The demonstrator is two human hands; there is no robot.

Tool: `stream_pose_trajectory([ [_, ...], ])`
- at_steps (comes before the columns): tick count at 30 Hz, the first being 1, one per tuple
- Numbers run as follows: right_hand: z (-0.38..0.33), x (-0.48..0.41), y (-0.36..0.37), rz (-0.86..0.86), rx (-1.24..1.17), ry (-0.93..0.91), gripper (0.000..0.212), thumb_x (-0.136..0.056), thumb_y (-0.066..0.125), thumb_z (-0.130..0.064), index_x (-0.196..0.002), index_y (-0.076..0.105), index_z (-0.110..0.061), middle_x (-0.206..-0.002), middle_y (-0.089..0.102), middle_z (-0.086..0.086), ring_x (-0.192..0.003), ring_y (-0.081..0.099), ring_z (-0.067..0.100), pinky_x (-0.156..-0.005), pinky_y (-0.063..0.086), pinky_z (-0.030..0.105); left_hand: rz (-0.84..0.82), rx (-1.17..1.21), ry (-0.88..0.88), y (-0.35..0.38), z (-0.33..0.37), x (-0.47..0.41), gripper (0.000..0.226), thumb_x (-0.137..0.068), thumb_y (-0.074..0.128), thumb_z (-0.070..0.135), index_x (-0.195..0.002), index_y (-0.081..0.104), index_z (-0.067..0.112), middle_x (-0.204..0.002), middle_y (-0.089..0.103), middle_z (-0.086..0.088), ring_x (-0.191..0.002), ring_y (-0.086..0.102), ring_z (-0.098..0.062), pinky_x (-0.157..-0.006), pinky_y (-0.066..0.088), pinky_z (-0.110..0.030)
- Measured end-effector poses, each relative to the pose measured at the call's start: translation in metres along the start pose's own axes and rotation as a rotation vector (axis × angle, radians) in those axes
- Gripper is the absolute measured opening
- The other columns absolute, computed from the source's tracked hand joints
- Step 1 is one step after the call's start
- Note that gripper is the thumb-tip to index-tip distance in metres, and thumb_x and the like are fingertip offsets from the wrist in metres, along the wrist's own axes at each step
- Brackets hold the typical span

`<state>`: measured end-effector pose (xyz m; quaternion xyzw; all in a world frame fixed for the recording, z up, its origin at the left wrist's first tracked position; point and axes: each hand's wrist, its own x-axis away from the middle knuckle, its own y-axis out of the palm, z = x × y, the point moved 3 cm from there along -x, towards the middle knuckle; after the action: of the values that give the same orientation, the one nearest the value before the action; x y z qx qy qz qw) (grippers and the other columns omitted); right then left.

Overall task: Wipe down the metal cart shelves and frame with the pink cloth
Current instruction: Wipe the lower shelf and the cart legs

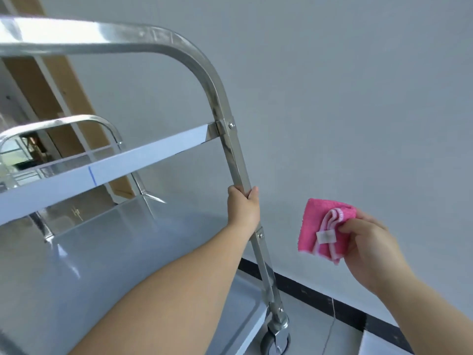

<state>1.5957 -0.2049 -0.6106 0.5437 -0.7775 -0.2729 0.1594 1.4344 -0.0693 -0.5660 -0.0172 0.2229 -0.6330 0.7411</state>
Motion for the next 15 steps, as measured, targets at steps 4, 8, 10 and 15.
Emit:
stream_pose_trajectory([
  [4,0.002,0.001,0.007,-0.123,-0.003,0.057,0.040,-0.086,0.030,0.015,-0.081,0.064,-0.005,-0.061,0.063,0.007,-0.054,0.061,0.020,-0.065,0.042,0.043,0.037,-0.072,-0.003,-0.016,-0.001,0.003,0.022,-0.094,0.053,0.025,-0.098,0.039,0.009,-0.080,0.049,0.003,-0.077,0.052,-0.021,-0.067,0.039,-0.025],
  [8,0.005,0.010,0.006,-0.240,-0.022,0.129,0.036,-0.088,0.030,0.015,-0.086,0.062,-0.001,-0.060,0.063,0.007,-0.051,0.061,0.018,-0.058,0.044,0.040,0.131,-0.103,-0.005,-0.037,0.002,0.025,0.019,-0.093,0.054,0.022,-0.097,0.040,0.011,-0.084,0.051,0.005,-0.071,0.053,-0.013,-0.051,0.039,-0.013],
  [10,0.013,0.015,0.003,-0.281,-0.010,0.177,0.035,-0.089,0.031,0.014,-0.085,0.062,-0.001,-0.059,0.064,0.009,-0.051,0.062,0.020,-0.061,0.044,0.044,0.196,-0.118,-0.026,-0.051,0.004,0.038,0.014,-0.090,0.055,0.016,-0.091,0.042,0.011,-0.076,0.052,0.002,-0.064,0.052,-0.014,-0.048,0.040,-0.016],
  [15,0.039,0.033,0.015,-0.368,-0.054,0.310,0.036,-0.088,0.033,0.013,-0.085,0.064,-0.003,-0.071,0.067,0.010,-0.066,0.063,0.025,-0.079,0.049,0.052,0.321,-0.148,-0.119,-0.097,0.004,0.091,0.008,-0.080,0.051,0.012,-0.080,0.050,0.004,-0.069,0.060,-0.011,-0.055,0.056,-0.018,-0.053,0.043,-0.028],
])
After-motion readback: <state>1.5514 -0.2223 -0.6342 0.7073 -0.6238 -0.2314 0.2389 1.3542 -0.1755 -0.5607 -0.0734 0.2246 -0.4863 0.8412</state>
